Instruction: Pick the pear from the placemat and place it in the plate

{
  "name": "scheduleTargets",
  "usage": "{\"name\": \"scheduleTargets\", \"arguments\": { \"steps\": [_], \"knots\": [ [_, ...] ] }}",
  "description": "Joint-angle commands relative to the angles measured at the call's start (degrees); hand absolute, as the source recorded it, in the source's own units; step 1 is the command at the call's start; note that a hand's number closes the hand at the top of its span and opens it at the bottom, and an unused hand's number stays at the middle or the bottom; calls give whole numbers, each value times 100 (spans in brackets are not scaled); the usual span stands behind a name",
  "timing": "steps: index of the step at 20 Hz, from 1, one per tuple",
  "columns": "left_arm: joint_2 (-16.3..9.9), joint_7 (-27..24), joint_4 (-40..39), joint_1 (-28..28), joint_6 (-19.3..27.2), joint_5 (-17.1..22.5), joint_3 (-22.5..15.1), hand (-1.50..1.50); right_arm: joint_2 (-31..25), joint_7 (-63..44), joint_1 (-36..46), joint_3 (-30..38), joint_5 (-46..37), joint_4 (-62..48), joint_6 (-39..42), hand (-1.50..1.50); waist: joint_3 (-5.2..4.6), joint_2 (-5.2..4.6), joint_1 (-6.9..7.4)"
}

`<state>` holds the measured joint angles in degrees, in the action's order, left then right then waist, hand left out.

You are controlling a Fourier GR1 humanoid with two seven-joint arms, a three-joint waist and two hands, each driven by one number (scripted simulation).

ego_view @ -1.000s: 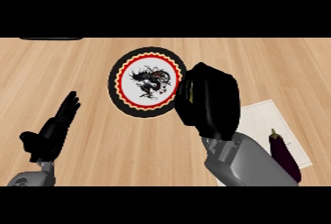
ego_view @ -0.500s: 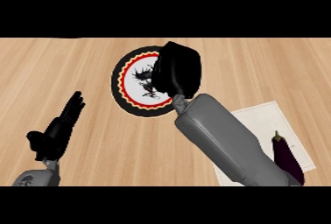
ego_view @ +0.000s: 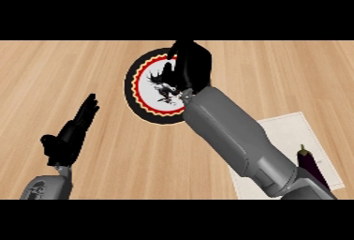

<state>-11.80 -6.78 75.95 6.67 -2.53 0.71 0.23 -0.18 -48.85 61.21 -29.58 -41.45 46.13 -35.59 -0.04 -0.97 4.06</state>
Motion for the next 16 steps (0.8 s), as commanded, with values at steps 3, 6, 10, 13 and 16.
{"name": "scheduleTargets", "arguments": {
  "steps": [3, 6, 10, 13, 16],
  "knots": [
    [0, -43, -133, 139, -37, -10, 35, 0, 17, 3, 396, 48, 874, -1015, -773, -150, 0, -43, 121],
    [-121, -254, -323, 131, -127, 38, 189, 0, 17, -118, 353, -158, 1309, -830, -1082, -150, -2, -11, 78],
    [-279, 19, -186, 193, -278, 212, 320, 0, 17, 490, 171, 209, 1348, -695, -2234, -150, 5, -13, 0],
    [-166, 147, -27, 175, -131, 111, 216, 0, 17, 1063, -140, 442, 1677, -350, -2738, -150, 13, 10, -97],
    [-224, -59, -43, -149, -202, 185, 326, 0, 17, 1791, -773, 736, 2254, 361, -2893, -150, 20, 34, -180]
  ]
}}
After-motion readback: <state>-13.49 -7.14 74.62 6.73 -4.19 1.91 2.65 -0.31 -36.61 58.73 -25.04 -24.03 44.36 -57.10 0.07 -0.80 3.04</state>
